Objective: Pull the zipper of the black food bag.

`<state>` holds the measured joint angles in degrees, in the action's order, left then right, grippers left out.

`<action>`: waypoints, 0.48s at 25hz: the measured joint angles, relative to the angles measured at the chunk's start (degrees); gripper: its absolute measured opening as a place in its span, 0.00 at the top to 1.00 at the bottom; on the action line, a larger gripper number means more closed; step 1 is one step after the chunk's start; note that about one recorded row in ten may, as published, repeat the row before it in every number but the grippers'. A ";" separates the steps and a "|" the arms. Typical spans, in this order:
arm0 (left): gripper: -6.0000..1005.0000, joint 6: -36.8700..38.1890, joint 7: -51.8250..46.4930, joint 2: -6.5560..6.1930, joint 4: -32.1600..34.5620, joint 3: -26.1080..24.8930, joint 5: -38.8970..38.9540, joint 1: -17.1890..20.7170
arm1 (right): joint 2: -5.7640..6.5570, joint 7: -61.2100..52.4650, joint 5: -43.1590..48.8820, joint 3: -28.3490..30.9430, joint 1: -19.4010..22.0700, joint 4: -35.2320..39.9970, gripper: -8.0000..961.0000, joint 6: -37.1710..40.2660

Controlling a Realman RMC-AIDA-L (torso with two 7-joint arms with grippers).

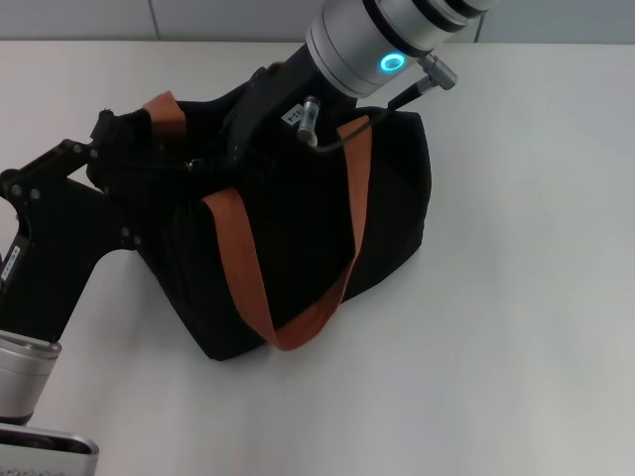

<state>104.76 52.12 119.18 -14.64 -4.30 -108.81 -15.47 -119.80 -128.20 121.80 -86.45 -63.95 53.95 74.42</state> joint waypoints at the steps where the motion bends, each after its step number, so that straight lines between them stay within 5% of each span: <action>1: 0.92 0.00 0.00 0.00 0.00 0.00 0.00 0.00 | 0.00 0.65 0.00 -0.11 0.10 0.16 0.74 -0.03; 12: 0.91 -0.14 0.00 0.00 0.02 -0.01 0.01 0.20 | 0.15 3.13 -0.42 0.03 0.60 1.62 0.87 0.30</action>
<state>104.62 52.12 119.18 -14.62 -4.31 -108.80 -15.28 -119.65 -125.07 121.38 -86.42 -63.35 55.57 74.71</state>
